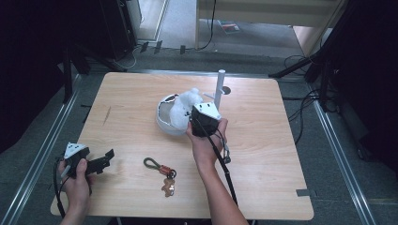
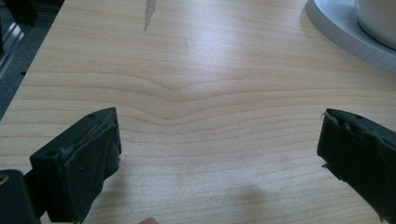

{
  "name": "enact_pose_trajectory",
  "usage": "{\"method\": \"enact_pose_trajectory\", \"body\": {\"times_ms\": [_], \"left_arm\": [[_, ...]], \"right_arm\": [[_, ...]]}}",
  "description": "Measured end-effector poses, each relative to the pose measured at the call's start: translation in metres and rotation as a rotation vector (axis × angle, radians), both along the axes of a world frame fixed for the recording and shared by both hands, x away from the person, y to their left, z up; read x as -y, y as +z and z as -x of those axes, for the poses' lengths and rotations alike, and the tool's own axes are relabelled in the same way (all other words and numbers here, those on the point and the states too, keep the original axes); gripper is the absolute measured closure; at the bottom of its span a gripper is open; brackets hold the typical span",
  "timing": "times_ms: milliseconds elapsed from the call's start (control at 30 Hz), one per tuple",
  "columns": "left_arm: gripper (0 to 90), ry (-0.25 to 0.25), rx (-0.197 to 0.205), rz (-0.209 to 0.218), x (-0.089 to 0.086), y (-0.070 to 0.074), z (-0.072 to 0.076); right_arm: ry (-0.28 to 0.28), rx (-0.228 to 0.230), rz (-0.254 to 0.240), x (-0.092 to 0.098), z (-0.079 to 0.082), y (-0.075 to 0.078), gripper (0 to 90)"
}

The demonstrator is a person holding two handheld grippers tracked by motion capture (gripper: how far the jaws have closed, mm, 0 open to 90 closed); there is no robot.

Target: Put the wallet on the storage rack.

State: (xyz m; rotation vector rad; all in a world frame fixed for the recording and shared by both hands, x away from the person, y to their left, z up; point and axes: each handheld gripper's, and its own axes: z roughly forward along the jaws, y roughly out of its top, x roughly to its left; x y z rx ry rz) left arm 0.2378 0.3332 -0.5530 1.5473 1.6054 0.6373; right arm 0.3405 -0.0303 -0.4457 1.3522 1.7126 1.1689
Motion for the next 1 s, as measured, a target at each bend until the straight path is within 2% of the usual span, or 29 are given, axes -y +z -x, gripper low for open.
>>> {"method": "enact_pose_trajectory", "body": {"times_ms": [267, 533, 800, 1000], "left_arm": [[0.4, 0.001, -0.001, 0.002, 0.0, 0.0, 0.0], [0.5, 0.0, 0.0, 0.0, 0.0, 0.0, 0.0], [0.4, -0.001, -0.002, -0.005, 0.0, 0.0, 0.0], [0.4, -0.003, -0.003, -0.003, 0.0, 0.0, 0.0]], "right_arm": [[0.034, -0.015, -0.062, -0.001, -0.006, -0.003, 73.3], [0.06, -0.02, -0.083, -0.001, -0.01, -0.008, 72.7], [0.079, -0.01, -0.07, -0.008, -0.014, -0.013, 71.4], [0.087, -0.036, -0.036, -0.017, -0.021, -0.024, 72.3]]}}
